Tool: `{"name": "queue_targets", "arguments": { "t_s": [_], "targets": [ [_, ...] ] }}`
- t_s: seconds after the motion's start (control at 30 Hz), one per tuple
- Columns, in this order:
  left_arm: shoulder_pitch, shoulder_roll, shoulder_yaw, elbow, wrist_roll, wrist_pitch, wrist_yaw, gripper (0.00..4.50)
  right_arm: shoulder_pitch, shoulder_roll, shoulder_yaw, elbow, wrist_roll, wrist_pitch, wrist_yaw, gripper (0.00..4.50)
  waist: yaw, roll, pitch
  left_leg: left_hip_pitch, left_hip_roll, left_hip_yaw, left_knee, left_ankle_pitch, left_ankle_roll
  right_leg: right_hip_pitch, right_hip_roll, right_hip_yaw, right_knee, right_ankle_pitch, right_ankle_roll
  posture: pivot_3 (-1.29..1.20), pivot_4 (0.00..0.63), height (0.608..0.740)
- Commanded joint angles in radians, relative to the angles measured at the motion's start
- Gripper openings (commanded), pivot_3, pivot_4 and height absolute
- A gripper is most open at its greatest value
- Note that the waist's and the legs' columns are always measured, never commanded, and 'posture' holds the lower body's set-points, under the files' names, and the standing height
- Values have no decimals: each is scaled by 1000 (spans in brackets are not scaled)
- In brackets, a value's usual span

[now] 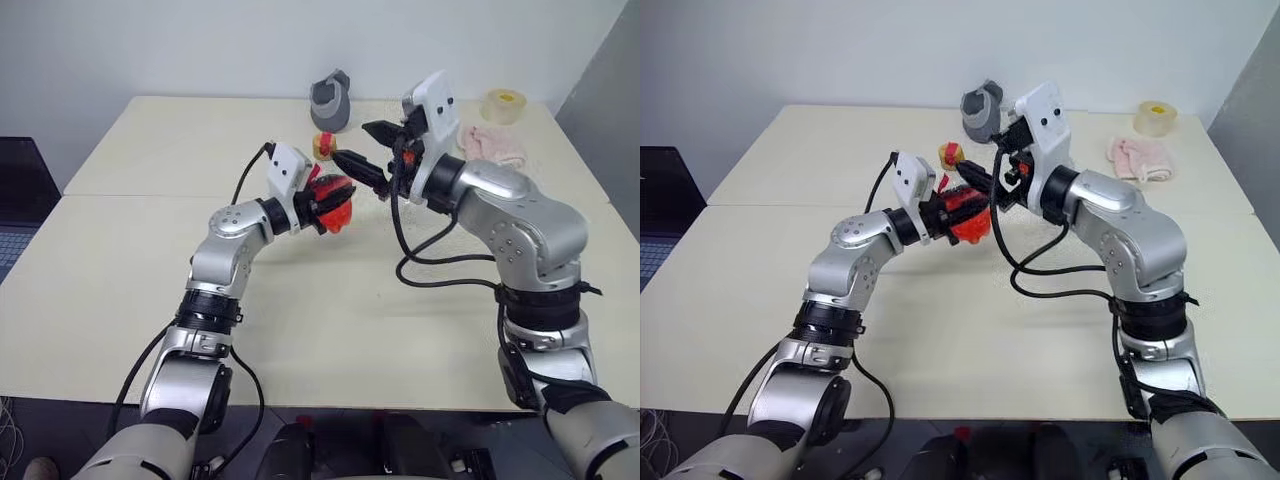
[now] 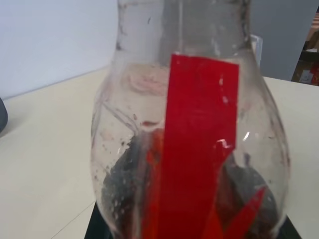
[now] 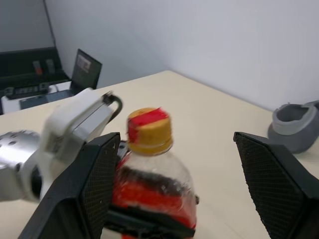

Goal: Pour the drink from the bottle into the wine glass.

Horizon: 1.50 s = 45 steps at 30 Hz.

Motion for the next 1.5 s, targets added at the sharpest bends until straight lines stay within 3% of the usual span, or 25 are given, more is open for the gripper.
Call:
{"name": "queue_targets", "arguments": {
  "t_s": [0.03, 0.63, 0.9, 1.1, 1.2, 1.3, 1.5],
  "targets": [
    [-34, -10, 3, -26, 0, -39, -12, 1240, -40, 25, -5, -5, -8, -32, -14, 3885, -3, 0, 0, -1, 0, 0, 0, 0, 0, 0, 0, 0, 0, 0, 0, 0, 150, 740],
    [-26, -14, 7, -53, 0, -23, -11, 1240, -50, 105, -7, 49, 10, -26, -19, 3885, -18, 0, 0, -1, 0, -1, 1, 0, 1, 0, 0, 0, 2, 0, 0, 0, 150, 740],
    [-21, -12, 6, -61, -2, -20, -17, 1240, -48, 124, -18, 43, 35, -25, -15, 1290, -19, 0, 0, -1, 0, -1, 2, 0, 1, 0, 0, 0, 4, 0, 0, 0, 150, 740],
    [27, 0, 1, -128, -10, 13, -24, 1240, -50, 117, -3, 32, 46, -16, 11, 1237, -20, 0, 0, 0, 0, 0, 2, 0, 1, -1, 0, 0, 6, 0, 0, 0, 150, 740],
    [73, 20, -1, -218, -36, 64, -42, 1240, -50, 86, 15, 48, 66, -43, 115, 1237, -20, 0, 0, 0, 0, 0, 3, 0, 1, -2, 0, 1, 8, 0, 0, 0, 150, 740],
    [182, 63, -8, -409, -91, 130, -73, 1240, -89, 10, 54, 126, 88, -121, 363, 1237, -23, 0, 0, 1, 0, 0, 3, 0, 1, -1, 0, 1, 8, 0, 0, 0, 150, 740],
    [300, 127, 21, -612, -167, 214, -59, 1240, -151, -59, 113, 211, 126, -202, 701, 1237, -22, 0, 0, 3, 1, 0, 3, 0, 3, 0, 0, 1, 9, 0, 0, 0, 150, 740]
  ]
}}
